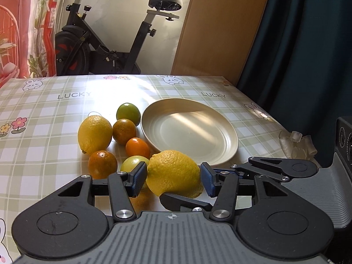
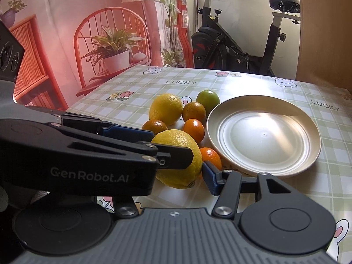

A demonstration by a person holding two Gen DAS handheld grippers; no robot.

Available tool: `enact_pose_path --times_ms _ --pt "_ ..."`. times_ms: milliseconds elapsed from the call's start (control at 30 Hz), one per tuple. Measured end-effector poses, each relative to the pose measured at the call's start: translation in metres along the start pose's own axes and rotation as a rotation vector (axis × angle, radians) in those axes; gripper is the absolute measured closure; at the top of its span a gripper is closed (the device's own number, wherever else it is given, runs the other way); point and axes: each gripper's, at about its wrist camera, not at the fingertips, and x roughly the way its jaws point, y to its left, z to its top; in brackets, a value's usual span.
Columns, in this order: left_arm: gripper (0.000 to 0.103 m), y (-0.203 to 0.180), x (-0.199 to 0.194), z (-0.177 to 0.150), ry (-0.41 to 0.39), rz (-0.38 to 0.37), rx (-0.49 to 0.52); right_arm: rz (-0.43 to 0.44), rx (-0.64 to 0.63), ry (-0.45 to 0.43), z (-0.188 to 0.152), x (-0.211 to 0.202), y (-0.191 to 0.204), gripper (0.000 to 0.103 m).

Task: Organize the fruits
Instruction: 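Close the left gripper around a yellow lemon, then carry the lemon onto the plate and open the left gripper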

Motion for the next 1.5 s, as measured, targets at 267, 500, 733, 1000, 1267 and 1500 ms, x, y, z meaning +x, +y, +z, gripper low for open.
enact_pose_path --times_ms 267,500,733,1000,1267,1500 --pt "0.047 -0.005 0.01 0.021 -0.008 -0.026 0.033 -0.014 0.051 -0.046 0.012 -0.009 -0.011 0.047" --pt "0.047 0.002 0.045 0.047 0.047 -0.057 0.019 -0.033 0.07 -0.062 0.025 -0.002 -0.03 0.047" --pt "0.047 0.019 0.084 0.06 0.112 -0.052 -0.069 -0.045 0.084 -0.066 0.036 0.025 -0.059 0.048" --pt "0.048 0.024 0.109 0.068 0.119 0.006 -0.055 -0.047 0.074 -0.059 0.041 0.052 -0.066 0.053" --pt "0.047 0.028 0.121 0.077 0.091 0.022 -0.063 -0.046 0.088 -0.062 0.057 0.07 -0.075 0.053" --pt "0.048 0.028 0.113 0.075 0.06 0.031 -0.05 -0.046 0.105 -0.06 0.06 0.073 -0.078 0.052"
